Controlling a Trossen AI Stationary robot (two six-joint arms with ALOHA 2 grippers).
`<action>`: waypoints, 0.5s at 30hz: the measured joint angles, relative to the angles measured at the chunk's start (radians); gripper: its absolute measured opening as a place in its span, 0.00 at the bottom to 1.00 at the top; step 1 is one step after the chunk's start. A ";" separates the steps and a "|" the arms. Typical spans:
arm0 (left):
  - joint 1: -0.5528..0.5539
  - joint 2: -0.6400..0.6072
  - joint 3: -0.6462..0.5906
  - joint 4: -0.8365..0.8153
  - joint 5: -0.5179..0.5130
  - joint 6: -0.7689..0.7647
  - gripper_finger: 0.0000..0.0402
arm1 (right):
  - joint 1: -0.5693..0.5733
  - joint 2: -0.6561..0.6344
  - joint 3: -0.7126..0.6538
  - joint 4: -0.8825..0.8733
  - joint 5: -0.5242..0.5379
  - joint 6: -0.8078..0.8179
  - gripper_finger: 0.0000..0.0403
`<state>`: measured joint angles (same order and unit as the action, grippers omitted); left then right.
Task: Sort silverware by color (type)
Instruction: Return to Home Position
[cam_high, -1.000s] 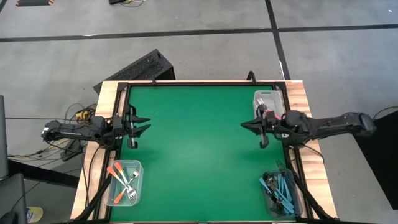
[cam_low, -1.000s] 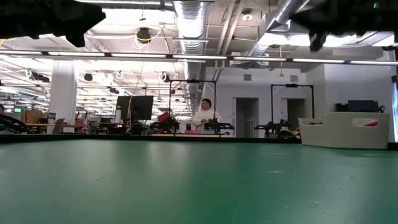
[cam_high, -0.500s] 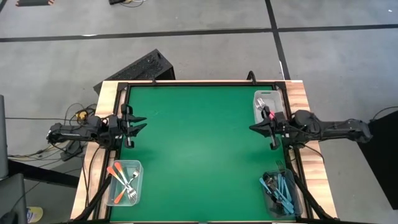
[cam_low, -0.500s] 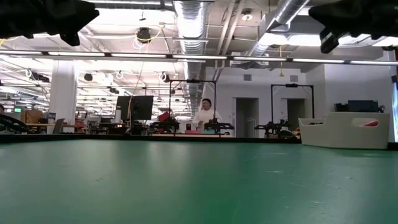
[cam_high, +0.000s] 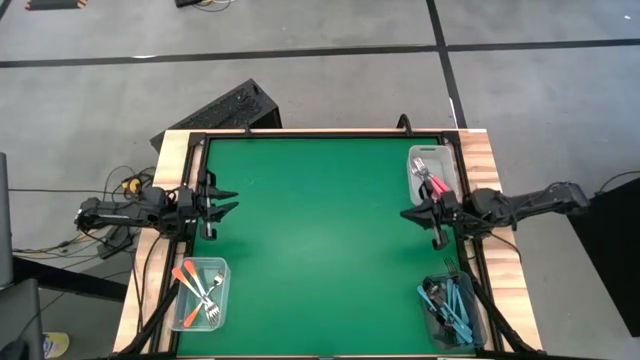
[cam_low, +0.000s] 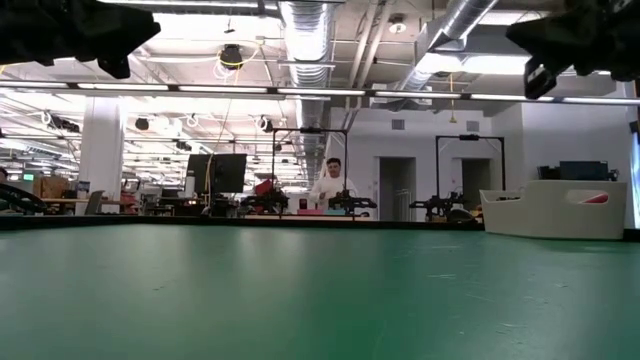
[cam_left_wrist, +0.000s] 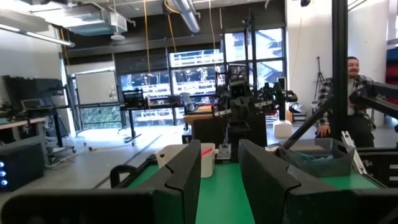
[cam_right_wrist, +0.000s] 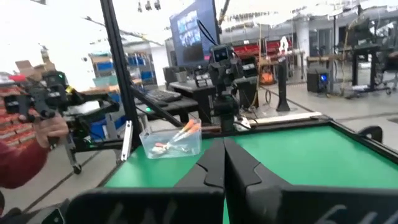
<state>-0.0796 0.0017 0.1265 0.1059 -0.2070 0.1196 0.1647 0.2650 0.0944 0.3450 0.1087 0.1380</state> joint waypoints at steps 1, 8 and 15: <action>0.000 0.000 0.000 0.002 0.000 0.000 0.25 | -0.002 -0.001 -0.016 0.014 -0.001 0.003 0.03; 0.000 0.000 0.000 0.028 -0.004 0.012 0.25 | -0.030 -0.055 -0.036 -0.062 -0.043 -0.038 0.03; 0.000 0.000 0.000 0.024 -0.014 0.015 0.25 | -0.079 -0.195 -0.040 -0.128 -0.081 -0.058 0.03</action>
<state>-0.0799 0.0017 0.1265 0.1296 -0.2211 0.1343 0.0852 0.0705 0.0542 0.2167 0.0275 0.0799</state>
